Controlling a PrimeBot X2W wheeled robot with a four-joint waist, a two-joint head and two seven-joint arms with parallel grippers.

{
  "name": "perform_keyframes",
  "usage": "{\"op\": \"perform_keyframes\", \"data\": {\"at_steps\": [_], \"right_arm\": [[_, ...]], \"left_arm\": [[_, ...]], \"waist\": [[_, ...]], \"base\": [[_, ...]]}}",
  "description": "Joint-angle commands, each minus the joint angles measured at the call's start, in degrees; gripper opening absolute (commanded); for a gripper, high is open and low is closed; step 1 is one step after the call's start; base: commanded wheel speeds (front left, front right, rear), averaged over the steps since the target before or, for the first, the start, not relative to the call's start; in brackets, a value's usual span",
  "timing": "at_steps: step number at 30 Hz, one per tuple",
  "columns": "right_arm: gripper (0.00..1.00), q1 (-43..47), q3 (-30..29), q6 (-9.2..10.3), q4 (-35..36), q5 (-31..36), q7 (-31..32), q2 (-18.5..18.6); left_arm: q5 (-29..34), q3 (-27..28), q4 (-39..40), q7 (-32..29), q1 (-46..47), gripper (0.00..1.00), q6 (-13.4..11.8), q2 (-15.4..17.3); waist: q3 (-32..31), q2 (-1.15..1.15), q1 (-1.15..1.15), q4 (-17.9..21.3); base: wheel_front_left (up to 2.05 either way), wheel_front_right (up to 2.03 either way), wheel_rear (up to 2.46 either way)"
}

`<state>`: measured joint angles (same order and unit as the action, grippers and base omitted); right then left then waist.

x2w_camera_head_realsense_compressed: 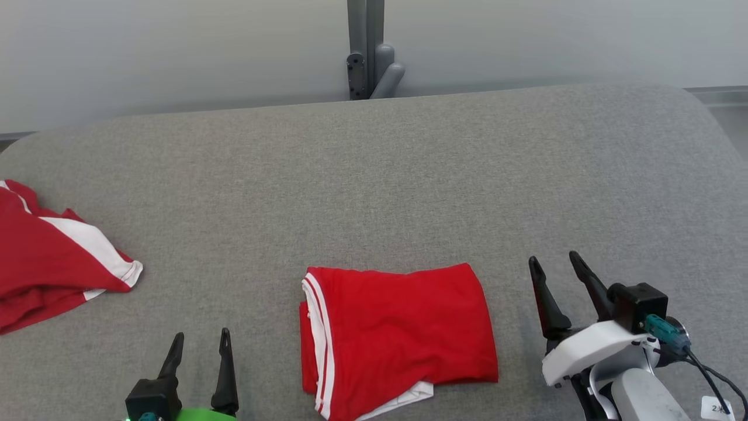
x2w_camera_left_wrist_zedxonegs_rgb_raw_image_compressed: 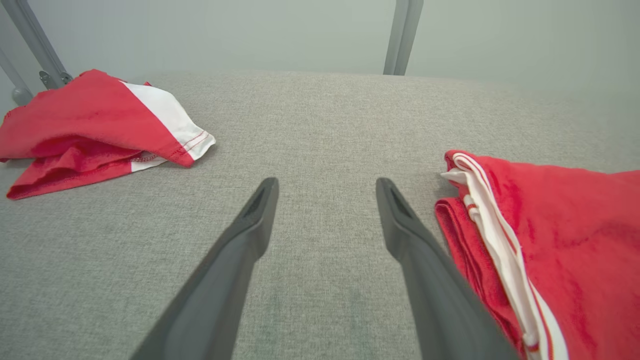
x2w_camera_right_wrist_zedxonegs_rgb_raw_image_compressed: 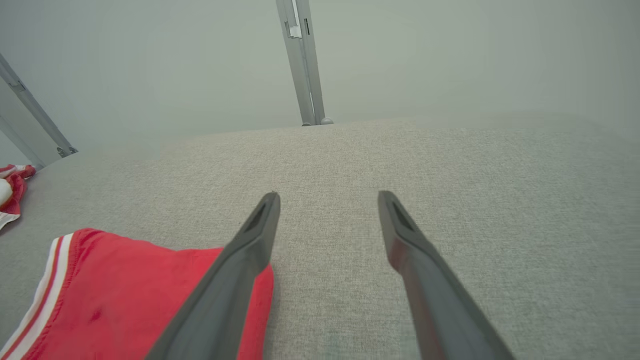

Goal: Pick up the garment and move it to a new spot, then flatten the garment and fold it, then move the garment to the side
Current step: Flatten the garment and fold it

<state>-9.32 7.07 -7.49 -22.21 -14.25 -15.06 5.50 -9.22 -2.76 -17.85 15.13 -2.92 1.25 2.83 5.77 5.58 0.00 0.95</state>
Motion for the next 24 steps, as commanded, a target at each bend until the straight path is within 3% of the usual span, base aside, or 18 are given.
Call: {"op": "perform_keyframes", "data": {"at_steps": [1,11,24], "right_arm": [[1.0,1.2,-0.51,0.01,0.69,0.47,-0.12,-0.39],[1.0,5.0,-2.42,0.01,1.13,1.42,-0.12,-1.79],[1.0,5.75,-1.55,0.01,0.11,1.97,-0.13,-2.2]], "left_arm": [[0.49,0.26,0.33,-0.02,0.2,1.0,-0.16,0.14],[-0.16,1.96,1.71,-0.02,-2.64,1.0,-0.52,0.14],[0.75,2.24,1.26,-0.02,-3.21,1.0,0.32,0.16]], "waist": [[-0.63,0.0,0.0,0.75],[-3.22,0.0,0.0,2.5],[-3.47,0.0,0.0,1.75]], "base": [[0.0,0.0,0.0],[0.0,0.0,0.0],[0.0,0.0,0.0]]}}
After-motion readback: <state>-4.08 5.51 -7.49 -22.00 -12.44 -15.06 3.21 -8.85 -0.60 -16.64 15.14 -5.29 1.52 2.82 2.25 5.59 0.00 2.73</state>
